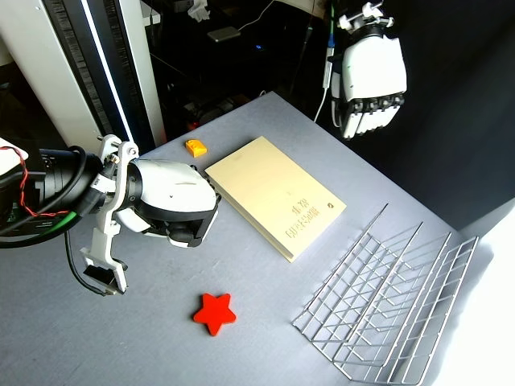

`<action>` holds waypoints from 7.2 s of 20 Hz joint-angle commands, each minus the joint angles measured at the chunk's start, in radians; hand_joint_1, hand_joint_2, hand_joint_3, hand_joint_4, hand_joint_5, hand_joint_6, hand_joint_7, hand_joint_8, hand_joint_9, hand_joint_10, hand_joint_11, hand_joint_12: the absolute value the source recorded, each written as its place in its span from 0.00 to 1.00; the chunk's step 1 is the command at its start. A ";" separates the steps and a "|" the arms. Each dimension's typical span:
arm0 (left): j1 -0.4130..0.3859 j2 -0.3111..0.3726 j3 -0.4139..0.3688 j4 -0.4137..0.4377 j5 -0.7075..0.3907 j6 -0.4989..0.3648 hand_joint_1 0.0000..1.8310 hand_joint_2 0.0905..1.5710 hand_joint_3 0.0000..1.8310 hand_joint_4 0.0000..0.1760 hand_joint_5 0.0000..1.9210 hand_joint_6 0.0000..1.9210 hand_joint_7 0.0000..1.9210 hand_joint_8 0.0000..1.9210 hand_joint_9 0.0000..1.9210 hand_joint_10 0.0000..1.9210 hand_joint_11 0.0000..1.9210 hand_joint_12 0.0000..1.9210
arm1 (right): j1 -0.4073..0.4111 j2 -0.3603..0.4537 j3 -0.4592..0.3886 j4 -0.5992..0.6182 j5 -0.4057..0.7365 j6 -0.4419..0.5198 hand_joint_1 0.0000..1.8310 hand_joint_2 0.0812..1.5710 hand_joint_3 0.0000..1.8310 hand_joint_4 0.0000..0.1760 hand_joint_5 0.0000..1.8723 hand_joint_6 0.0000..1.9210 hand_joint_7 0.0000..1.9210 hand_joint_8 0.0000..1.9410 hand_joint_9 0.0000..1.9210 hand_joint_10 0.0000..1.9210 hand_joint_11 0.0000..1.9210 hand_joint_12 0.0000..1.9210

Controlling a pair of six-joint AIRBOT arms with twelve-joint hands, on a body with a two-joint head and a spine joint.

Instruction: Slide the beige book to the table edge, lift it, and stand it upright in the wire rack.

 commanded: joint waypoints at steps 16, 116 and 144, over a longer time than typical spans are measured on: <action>-0.028 0.043 0.034 -0.096 -0.029 -0.058 0.07 0.67 0.00 0.00 0.10 0.00 0.13 0.00 0.15 0.00 0.00 0.35 | -0.042 0.008 -0.030 0.020 0.003 0.019 0.05 0.64 0.00 0.00 0.11 0.00 0.13 0.00 0.13 0.00 0.00 0.39; 0.278 0.011 0.324 0.518 -0.002 -1.780 0.13 0.66 0.00 0.00 0.16 0.00 0.15 0.00 0.14 0.00 0.00 0.32 | 0.025 -0.585 0.291 0.005 -0.254 0.040 0.09 0.64 0.00 0.00 0.13 0.00 0.15 0.00 0.17 0.00 0.00 0.45; 0.338 0.007 0.320 0.409 0.135 -1.905 0.41 0.63 0.00 0.00 0.15 0.00 0.14 0.00 0.15 0.00 0.00 0.42 | 0.039 -0.671 0.354 0.005 -0.269 0.019 0.06 0.65 0.00 0.00 0.14 0.00 0.16 0.00 0.17 0.00 0.00 0.49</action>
